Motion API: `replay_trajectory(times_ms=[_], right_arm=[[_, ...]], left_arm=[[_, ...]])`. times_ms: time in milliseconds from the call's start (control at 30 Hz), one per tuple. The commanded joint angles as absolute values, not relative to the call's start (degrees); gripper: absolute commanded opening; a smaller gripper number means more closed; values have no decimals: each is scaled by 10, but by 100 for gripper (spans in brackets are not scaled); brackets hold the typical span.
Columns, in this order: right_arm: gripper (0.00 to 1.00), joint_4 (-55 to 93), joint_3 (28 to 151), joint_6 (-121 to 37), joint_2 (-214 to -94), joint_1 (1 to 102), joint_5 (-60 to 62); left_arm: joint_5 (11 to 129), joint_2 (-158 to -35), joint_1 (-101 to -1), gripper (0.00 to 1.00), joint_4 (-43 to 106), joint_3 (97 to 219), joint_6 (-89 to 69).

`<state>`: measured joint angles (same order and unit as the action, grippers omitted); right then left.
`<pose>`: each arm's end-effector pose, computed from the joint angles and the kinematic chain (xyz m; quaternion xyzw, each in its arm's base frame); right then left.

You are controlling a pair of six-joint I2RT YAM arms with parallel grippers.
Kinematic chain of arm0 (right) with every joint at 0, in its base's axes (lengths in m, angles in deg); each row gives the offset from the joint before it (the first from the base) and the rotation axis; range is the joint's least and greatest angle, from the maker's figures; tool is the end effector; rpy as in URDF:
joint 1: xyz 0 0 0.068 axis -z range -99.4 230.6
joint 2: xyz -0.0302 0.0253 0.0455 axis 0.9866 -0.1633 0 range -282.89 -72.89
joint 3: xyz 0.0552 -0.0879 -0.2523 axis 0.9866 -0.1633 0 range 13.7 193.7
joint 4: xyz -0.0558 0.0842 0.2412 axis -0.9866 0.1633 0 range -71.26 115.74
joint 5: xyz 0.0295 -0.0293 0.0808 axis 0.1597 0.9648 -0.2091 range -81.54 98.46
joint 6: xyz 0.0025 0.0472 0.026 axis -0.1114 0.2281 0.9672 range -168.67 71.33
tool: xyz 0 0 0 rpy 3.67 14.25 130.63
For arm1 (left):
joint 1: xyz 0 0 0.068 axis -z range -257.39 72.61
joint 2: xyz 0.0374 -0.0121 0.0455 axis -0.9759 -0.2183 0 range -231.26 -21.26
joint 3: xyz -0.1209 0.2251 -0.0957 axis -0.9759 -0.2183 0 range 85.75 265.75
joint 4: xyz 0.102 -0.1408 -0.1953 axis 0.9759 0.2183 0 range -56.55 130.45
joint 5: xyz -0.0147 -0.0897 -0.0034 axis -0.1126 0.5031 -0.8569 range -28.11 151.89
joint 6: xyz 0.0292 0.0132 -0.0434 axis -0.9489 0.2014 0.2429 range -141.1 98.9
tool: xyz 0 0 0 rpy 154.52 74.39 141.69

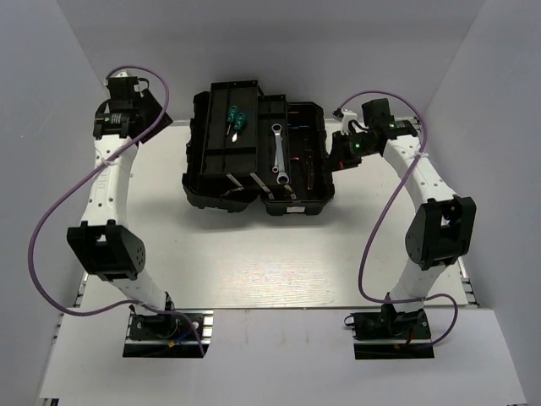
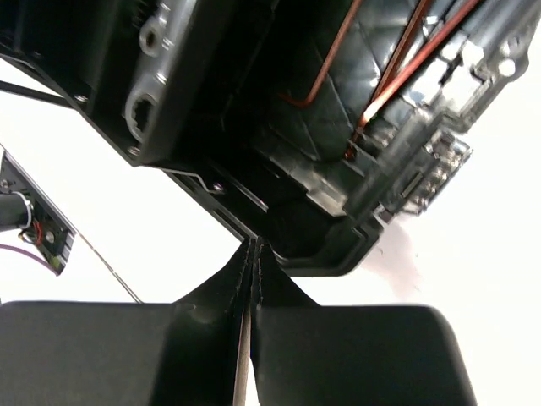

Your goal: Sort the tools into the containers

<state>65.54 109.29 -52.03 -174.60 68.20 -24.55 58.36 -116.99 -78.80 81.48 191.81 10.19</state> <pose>0.3731 0.1019 0.3227 -0.2141 0.8881 0.2926 0.2827 0.3632 0.0110 0.4122 -0.2656 0.8571 -0.0869 0.4328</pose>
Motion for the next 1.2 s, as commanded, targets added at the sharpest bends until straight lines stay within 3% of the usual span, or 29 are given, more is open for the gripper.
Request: replay_trajectory(times_ms=[0,167,333,500,1067,1167], right_arm=[[0,668,1084,-538,-1733,691,-249],[0,672,1092,-518,-1756,695,-253],[0,673,1099,-504,-1776,696,-256],[0,675,1099,-510,-1783,695,-250],[0,677,1096,-516,-1790,696,-248],[0,675,1094,-515,-1790,698,-247]], left_arm=[[705,-1199,-797,64,821,1944,40],[782,-1229,-802,76,799,1925,-5],[824,-1242,-807,76,792,1885,-23],[837,-1249,-807,70,780,1853,-29],[800,-1327,-794,66,781,1888,-43],[800,-1332,-789,55,781,1888,-48]])
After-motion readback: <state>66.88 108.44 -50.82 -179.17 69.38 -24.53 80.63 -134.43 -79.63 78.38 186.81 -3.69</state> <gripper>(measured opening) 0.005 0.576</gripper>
